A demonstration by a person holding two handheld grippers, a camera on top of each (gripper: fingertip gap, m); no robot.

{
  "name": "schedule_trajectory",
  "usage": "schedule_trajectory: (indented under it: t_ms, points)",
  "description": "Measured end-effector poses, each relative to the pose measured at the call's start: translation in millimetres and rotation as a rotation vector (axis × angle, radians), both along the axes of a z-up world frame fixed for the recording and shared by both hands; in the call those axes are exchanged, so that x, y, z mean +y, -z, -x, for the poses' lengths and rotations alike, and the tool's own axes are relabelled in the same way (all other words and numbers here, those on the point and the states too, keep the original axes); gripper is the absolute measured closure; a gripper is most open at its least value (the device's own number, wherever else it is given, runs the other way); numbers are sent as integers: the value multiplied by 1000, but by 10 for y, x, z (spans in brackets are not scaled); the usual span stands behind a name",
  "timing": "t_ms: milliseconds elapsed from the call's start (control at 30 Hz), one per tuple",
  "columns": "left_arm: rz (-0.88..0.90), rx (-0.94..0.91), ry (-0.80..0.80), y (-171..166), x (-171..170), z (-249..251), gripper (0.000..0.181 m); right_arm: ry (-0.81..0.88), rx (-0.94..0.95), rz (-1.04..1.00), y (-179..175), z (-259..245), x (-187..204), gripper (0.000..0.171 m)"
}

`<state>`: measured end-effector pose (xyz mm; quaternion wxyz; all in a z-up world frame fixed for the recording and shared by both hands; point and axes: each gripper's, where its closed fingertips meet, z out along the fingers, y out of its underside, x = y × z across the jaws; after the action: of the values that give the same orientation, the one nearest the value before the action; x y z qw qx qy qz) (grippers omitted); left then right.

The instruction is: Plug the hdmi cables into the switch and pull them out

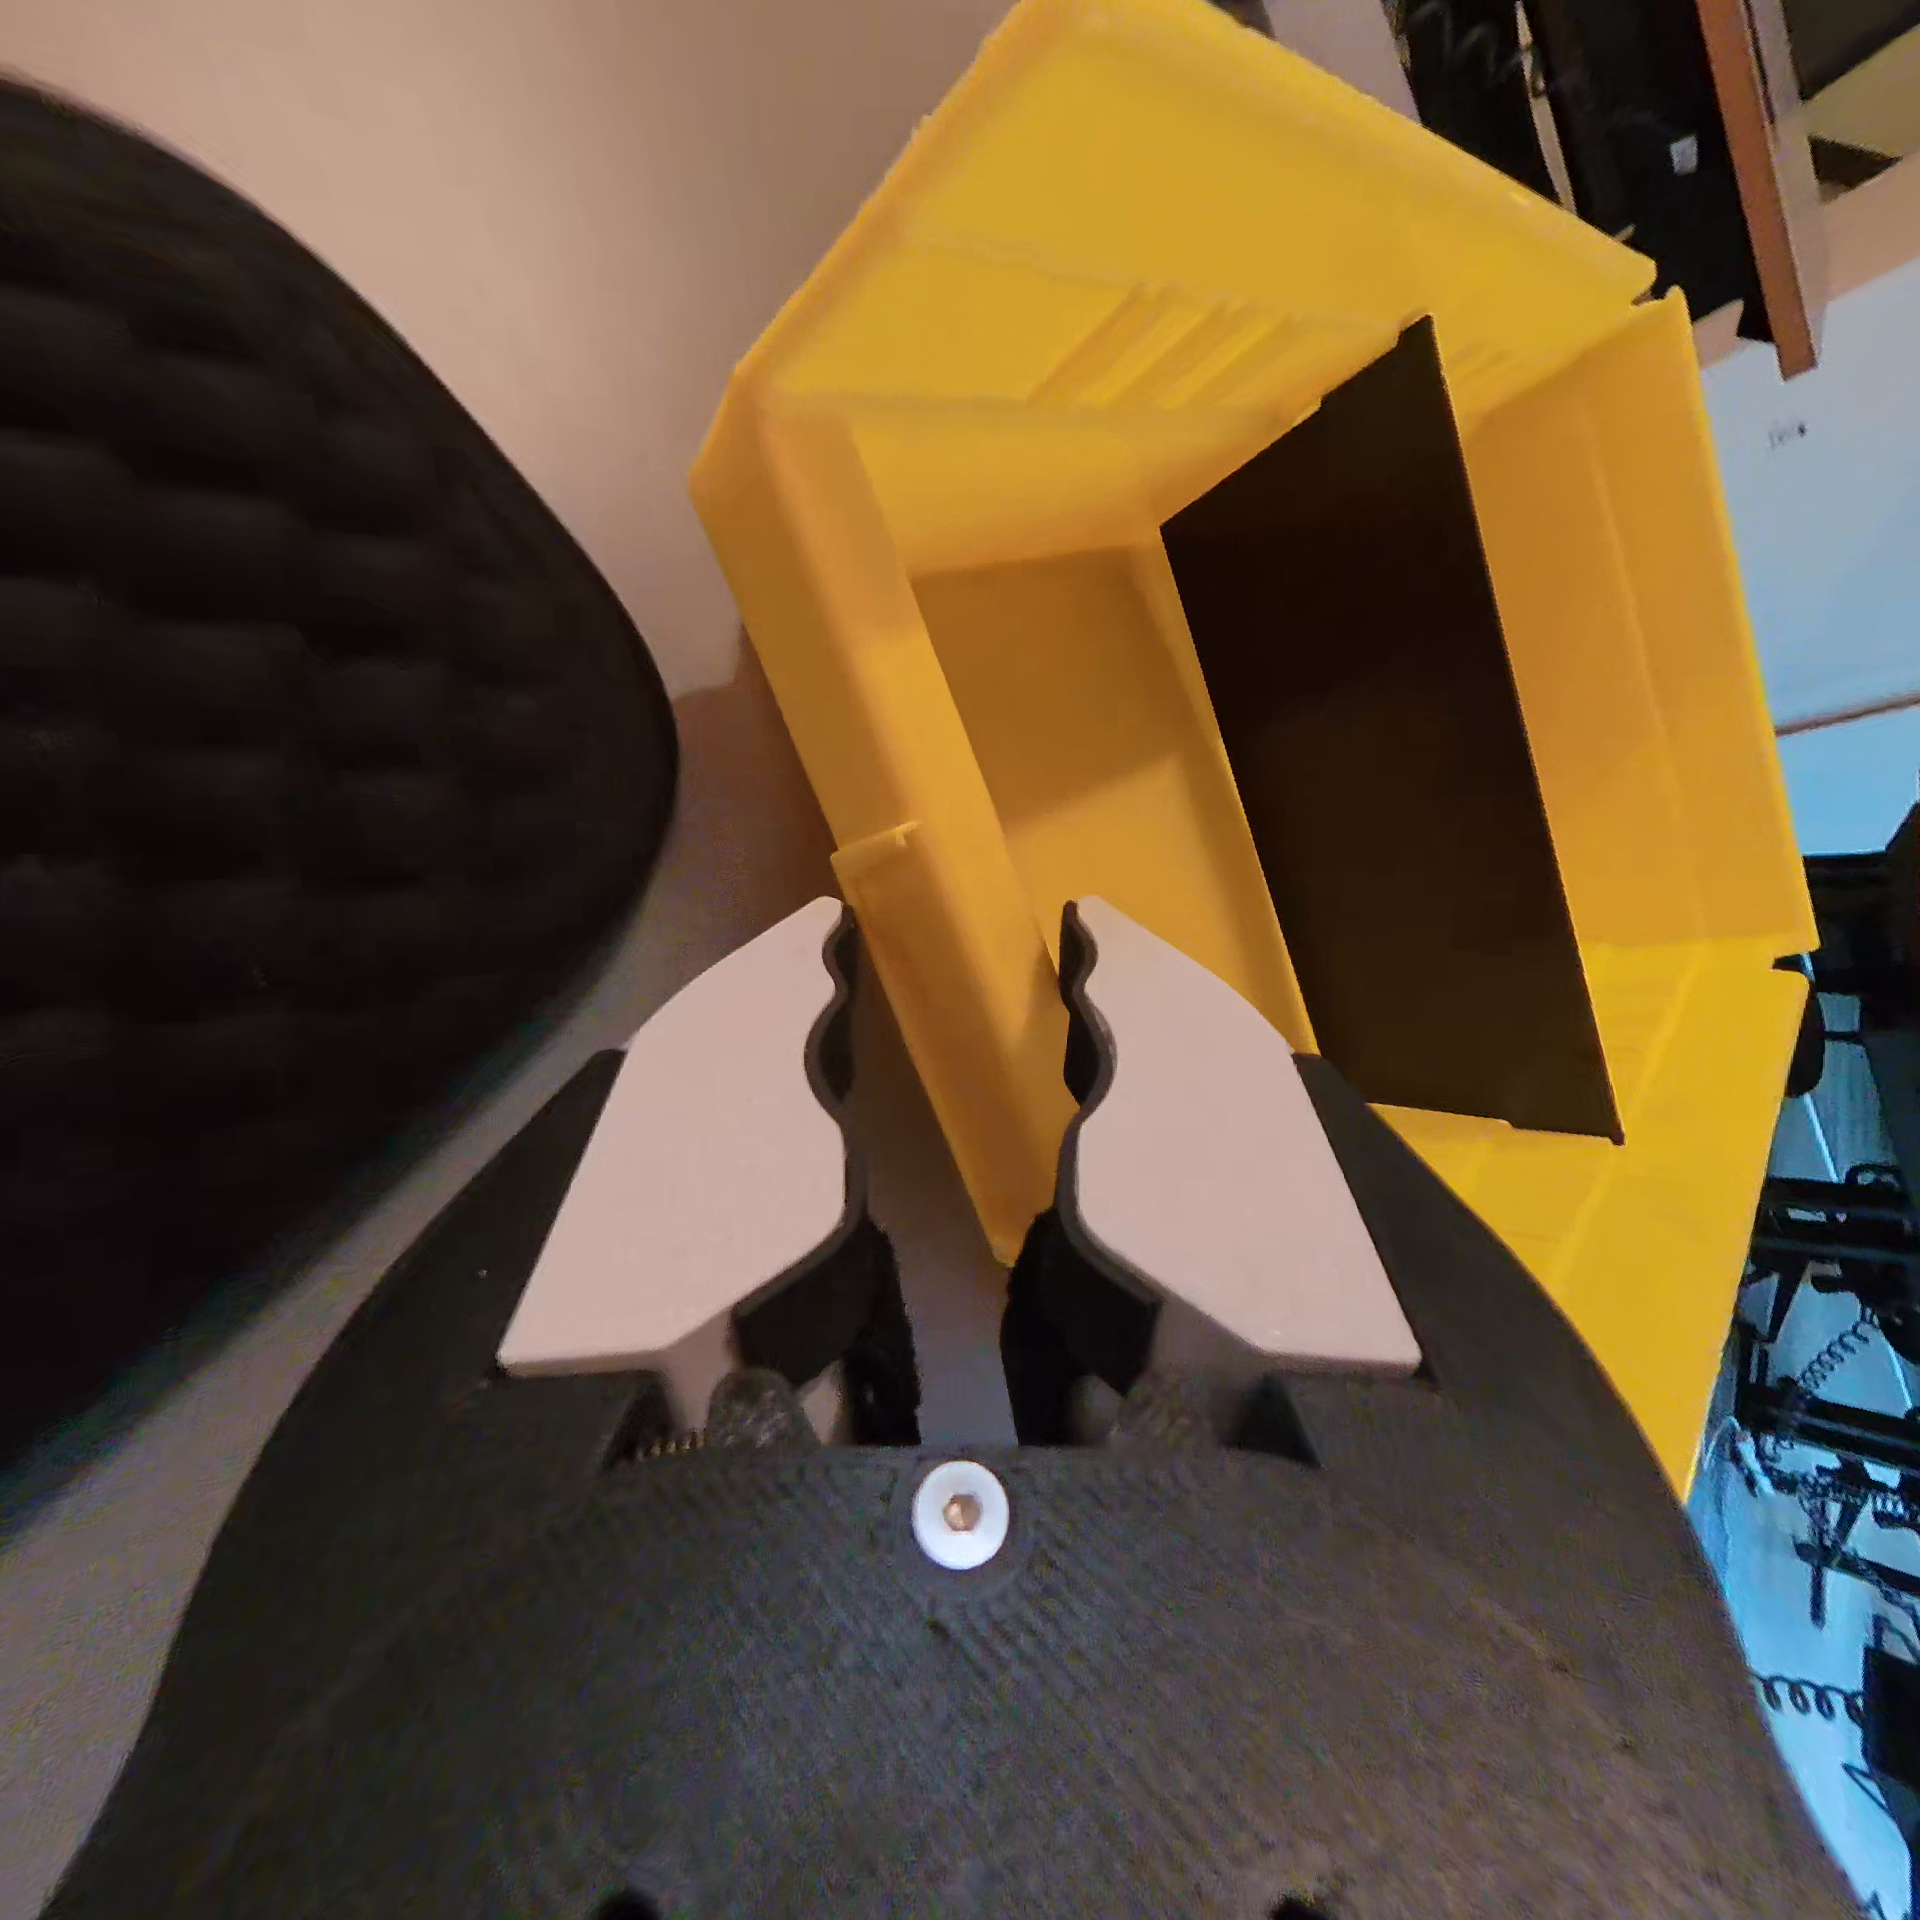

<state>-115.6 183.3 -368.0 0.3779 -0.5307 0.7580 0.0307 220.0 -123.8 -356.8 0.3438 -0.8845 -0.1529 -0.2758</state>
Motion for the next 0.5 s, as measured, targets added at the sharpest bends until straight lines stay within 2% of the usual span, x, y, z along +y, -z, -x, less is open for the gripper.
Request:
schedule_trajectory:
  t_ms: [267,500]
  points:
    - [-32,-63,-100,-22,247,908,137,5,-7,7,6,-282,-777,134]
    - [-45,-138,-89,-46,166,1712,136,18,62,69,19,-189,-1511,133]
